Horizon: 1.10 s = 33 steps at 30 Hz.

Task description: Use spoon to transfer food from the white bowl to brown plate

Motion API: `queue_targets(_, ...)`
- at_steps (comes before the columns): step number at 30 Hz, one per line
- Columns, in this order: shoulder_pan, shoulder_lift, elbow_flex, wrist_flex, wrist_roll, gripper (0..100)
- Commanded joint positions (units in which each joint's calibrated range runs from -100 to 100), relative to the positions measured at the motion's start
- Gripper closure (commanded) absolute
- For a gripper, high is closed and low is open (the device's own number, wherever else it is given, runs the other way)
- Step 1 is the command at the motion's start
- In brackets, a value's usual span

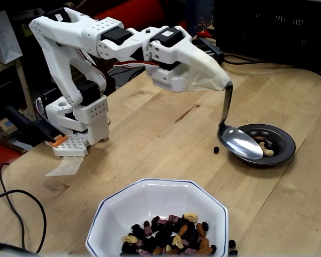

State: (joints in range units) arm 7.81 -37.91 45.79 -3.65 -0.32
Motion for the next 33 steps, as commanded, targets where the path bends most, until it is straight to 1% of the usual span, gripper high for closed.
queue_targets(1, 1.45, -1.92, -5.35, 0.89, -0.05, 96)
queue_targets(9, 3.37, -15.10, -4.55, 6.10, 0.10, 96)
queue_targets(14, 4.56, -19.30, -4.46, 11.64, 0.10, 96)
queue_targets(25, 4.63, -21.09, -4.46, 23.57, 0.10, 96)
queue_targets(33, 4.63, -21.18, -4.55, 25.79, 0.10, 96)
